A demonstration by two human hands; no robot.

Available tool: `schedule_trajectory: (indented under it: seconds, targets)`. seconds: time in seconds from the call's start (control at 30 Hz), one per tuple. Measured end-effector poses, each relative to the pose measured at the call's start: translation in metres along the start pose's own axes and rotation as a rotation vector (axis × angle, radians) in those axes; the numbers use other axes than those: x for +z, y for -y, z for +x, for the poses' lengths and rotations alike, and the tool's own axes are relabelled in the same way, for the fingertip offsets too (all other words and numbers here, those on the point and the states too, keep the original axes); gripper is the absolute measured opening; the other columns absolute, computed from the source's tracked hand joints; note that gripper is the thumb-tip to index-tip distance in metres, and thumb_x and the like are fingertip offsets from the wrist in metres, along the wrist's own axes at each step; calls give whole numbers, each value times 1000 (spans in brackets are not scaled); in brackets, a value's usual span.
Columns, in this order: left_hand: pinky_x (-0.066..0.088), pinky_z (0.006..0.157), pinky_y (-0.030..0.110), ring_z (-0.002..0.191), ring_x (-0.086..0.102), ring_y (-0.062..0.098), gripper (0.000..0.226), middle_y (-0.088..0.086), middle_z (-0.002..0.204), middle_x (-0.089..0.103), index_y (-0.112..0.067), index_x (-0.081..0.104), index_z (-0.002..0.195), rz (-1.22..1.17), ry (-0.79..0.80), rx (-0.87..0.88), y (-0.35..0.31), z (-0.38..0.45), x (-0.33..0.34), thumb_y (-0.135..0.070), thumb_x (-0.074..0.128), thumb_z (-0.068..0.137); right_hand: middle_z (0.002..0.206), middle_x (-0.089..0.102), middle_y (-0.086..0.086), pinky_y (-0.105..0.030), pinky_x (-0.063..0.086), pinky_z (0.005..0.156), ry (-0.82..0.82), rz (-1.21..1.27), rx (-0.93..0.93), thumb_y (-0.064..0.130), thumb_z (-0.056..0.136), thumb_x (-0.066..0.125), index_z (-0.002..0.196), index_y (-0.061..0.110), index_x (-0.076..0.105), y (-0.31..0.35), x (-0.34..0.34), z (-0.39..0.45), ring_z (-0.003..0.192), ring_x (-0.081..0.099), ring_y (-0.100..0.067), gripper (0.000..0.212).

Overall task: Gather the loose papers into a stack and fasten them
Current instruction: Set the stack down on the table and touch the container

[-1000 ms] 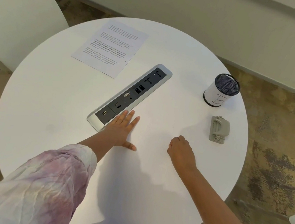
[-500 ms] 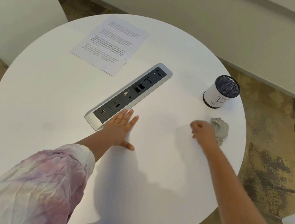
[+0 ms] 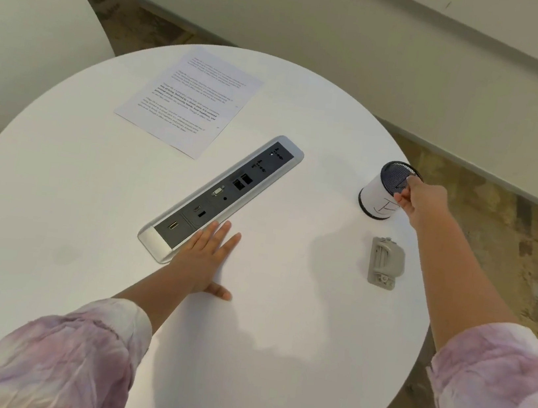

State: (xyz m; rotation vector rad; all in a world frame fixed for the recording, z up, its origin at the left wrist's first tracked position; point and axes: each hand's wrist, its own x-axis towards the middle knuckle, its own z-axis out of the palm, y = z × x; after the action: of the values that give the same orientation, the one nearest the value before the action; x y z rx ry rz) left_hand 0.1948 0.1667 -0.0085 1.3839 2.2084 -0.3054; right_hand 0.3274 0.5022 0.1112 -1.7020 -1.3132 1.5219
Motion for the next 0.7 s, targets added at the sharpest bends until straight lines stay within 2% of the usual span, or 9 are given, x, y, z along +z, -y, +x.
schedule_trajectory:
  seconds: [0.1, 0.17, 0.37, 0.53, 0.7]
  targets:
    - [-11, 116, 40, 141, -27, 28, 119, 7, 153, -30, -22, -23, 144, -6, 3, 3, 1, 1, 0, -79, 47, 66, 63, 46, -3, -15, 51, 46, -14, 22, 23, 10, 90, 57, 71, 4, 51, 1, -2, 7, 50, 47, -10, 21]
    - [-11, 116, 39, 141, -28, 27, 119, 6, 153, -30, -23, -23, 144, -14, 6, 1, 1, 1, 1, -79, 48, 66, 62, 47, -4, -14, 51, 44, -19, 77, 28, 7, 89, 58, 66, 6, 52, 2, -4, 10, 46, 47, -7, 24]
    - [-11, 116, 39, 141, -26, 27, 120, 7, 154, -28, -22, -22, 145, -17, -5, 0, 1, 1, 0, -80, 48, 65, 66, 53, -3, -15, 52, 49, -40, 137, 24, 9, 86, 63, 67, 8, 55, -2, -10, 12, 54, 51, -8, 21]
    - [-10, 116, 39, 142, -26, 27, 120, 7, 154, -28, -22, -22, 145, -11, 2, -2, -1, -1, -1, -79, 48, 66, 66, 55, -2, -14, 54, 52, -37, 92, -63, 11, 85, 65, 68, 11, 57, -8, -15, 8, 55, 52, -7, 19]
    - [-10, 116, 40, 141, -27, 28, 120, 7, 153, -29, -21, -23, 144, -7, 19, 0, -1, -1, -3, -79, 48, 67, 65, 53, -1, -13, 50, 45, -10, 76, -60, 9, 89, 58, 71, 12, 60, -4, -20, 7, 52, 49, -6, 19]
